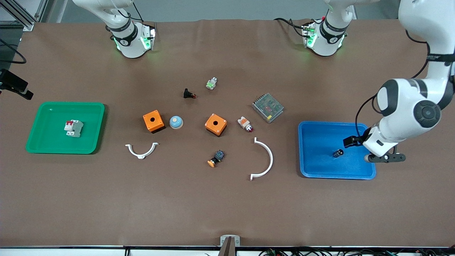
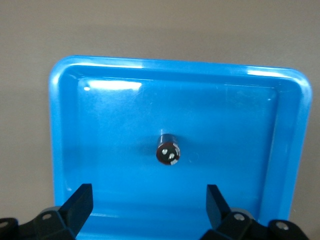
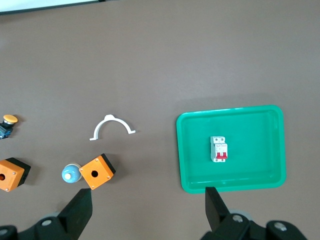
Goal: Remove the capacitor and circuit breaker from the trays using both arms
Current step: 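Grasp the black capacitor with the left gripper while the right gripper reaches the breaker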
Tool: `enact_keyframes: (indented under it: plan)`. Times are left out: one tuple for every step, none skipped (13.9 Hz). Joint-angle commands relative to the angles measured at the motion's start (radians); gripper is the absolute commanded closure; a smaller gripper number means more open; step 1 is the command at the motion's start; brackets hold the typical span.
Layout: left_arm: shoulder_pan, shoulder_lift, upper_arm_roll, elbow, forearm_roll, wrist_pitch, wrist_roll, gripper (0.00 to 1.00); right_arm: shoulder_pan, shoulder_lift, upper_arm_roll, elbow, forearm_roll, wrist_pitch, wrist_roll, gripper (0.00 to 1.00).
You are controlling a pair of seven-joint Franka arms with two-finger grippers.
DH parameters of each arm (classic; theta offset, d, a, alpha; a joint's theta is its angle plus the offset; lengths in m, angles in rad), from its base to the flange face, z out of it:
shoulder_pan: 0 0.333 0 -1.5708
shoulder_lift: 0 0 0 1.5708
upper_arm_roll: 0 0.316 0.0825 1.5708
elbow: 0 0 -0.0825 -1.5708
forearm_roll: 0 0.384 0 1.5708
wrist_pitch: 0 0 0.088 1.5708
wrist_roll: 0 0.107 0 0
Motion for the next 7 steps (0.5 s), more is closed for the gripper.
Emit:
enact_keyframes:
  plan:
    - [0.001, 0.054, -0.005, -0.012, 0.016, 0.096, 0.008, 0.06, -0.036, 0.031, 0.004, 0.022, 0.001, -0.058, -0.012, 0.00]
    - [-0.002, 0.074, -0.005, -0.012, 0.016, 0.122, 0.000, 0.12, -0.048, 0.056, 0.004, 0.022, -0.001, -0.057, -0.012, 0.00]
    - [-0.007, 0.095, -0.006, -0.012, 0.016, 0.151, -0.003, 0.16, -0.065, 0.085, 0.004, 0.020, -0.001, -0.055, -0.014, 0.00]
    - [-0.007, 0.113, -0.008, -0.012, 0.016, 0.175, -0.003, 0.20, -0.083, 0.116, 0.004, 0.020, -0.010, -0.054, -0.016, 0.00]
    - [-0.004, 0.132, -0.008, -0.012, 0.016, 0.201, -0.003, 0.24, -0.096, 0.155, 0.004, 0.019, -0.037, -0.052, -0.017, 0.00]
    - [-0.001, 0.147, -0.008, -0.012, 0.016, 0.216, -0.003, 0.27, -0.102, 0.191, 0.004, 0.017, -0.071, -0.049, -0.022, 0.00]
    - [-0.002, 0.157, -0.008, -0.011, 0.016, 0.224, -0.003, 0.32, -0.118, 0.223, 0.004, 0.014, -0.087, -0.042, -0.041, 0.00]
